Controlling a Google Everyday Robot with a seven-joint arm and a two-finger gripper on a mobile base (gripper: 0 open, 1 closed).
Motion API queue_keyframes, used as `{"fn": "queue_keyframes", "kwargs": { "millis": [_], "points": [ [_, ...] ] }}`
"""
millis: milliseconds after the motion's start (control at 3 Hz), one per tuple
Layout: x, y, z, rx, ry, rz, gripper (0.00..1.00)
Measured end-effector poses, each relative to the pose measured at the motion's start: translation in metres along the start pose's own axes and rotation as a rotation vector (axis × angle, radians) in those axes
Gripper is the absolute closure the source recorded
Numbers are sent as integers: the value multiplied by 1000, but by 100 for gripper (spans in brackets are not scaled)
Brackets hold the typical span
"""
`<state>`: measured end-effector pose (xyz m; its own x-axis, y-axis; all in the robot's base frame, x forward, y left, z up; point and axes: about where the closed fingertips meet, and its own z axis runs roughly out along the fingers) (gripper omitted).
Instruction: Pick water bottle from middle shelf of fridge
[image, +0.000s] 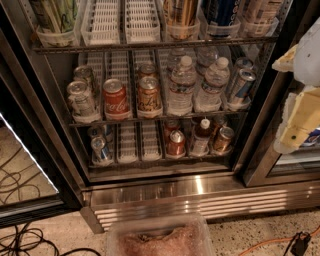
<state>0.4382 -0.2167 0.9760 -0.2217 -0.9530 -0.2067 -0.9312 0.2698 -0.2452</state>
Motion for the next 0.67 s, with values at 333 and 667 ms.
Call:
{"fn": "queue_keyframes", "kwargs": {
  "millis": [333,667],
  "points": [
    [0,-1,3,3,-1,5,0],
    [1,1,26,-55,75,3,0]
  ]
}}
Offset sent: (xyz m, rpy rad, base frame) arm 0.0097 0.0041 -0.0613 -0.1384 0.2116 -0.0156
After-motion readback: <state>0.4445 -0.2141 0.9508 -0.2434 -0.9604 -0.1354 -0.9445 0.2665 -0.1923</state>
